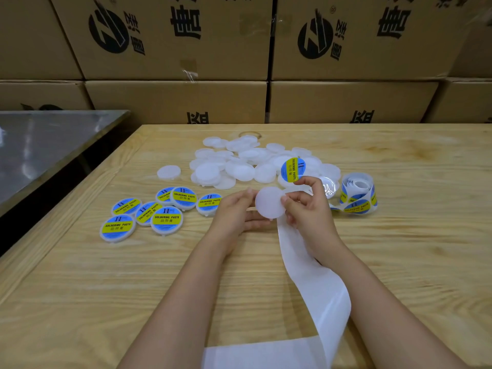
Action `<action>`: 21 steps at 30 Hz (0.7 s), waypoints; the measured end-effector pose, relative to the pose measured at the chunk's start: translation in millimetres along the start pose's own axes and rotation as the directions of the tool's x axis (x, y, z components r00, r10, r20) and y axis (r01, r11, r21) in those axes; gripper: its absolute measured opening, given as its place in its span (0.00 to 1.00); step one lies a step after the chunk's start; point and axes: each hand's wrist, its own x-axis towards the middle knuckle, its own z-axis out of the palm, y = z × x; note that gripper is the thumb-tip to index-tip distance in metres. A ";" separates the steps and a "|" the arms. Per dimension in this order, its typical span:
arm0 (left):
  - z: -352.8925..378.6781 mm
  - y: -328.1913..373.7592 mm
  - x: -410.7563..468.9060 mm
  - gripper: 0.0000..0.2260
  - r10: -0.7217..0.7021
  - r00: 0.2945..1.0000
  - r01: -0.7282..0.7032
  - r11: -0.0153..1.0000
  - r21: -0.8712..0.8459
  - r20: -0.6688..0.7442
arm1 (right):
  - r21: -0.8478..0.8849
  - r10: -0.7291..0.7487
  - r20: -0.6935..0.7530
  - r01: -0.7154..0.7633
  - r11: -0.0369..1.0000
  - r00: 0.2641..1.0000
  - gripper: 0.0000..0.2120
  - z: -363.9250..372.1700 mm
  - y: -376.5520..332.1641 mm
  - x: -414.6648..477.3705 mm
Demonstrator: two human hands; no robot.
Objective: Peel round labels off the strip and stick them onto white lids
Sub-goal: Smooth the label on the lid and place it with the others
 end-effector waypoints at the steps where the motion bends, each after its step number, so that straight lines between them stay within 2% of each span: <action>1: -1.1 0.3 -0.3 0.11 -0.015 1.000 0.016 1.000 -0.019 0.023 | 0.005 0.008 -0.016 -0.008 1.000 1.000 0.15 -0.7 0.1 0.6; 5: -2.0 0.2 -1.0 0.08 -0.024 0.999 0.025 1.000 -0.014 0.047 | 0.004 0.028 -0.043 -0.027 1.000 0.999 0.13 -0.4 0.6 1.2; 9: -1.7 0.6 -0.8 0.07 -0.029 0.999 0.030 0.999 -0.036 0.028 | 0.042 0.007 -0.091 -0.003 0.999 0.996 0.04 -0.9 -0.4 4.4; 12: -2.0 0.2 -0.5 0.07 -0.018 0.999 0.020 0.999 -0.035 0.034 | 0.078 0.045 -0.093 -0.038 0.996 0.995 0.09 -4.7 -2.3 6.3; 14: -2.5 -0.1 -0.6 0.08 -0.007 0.999 0.009 1.000 -0.028 0.041 | -0.007 0.031 -0.044 -0.032 0.999 0.999 0.12 -6.6 -2.8 5.8; 17: -3.8 -0.4 -1.4 0.08 0.001 0.999 0.000 1.000 -0.020 0.045 | -0.159 -0.015 0.044 0.022 0.987 0.999 0.11 -7.9 -4.0 3.6; 21: -4.3 -0.1 -2.5 0.07 0.007 0.999 -0.006 1.000 -0.019 0.048 | -0.266 -0.045 0.086 0.067 0.962 0.995 0.12 -11.0 -6.8 0.7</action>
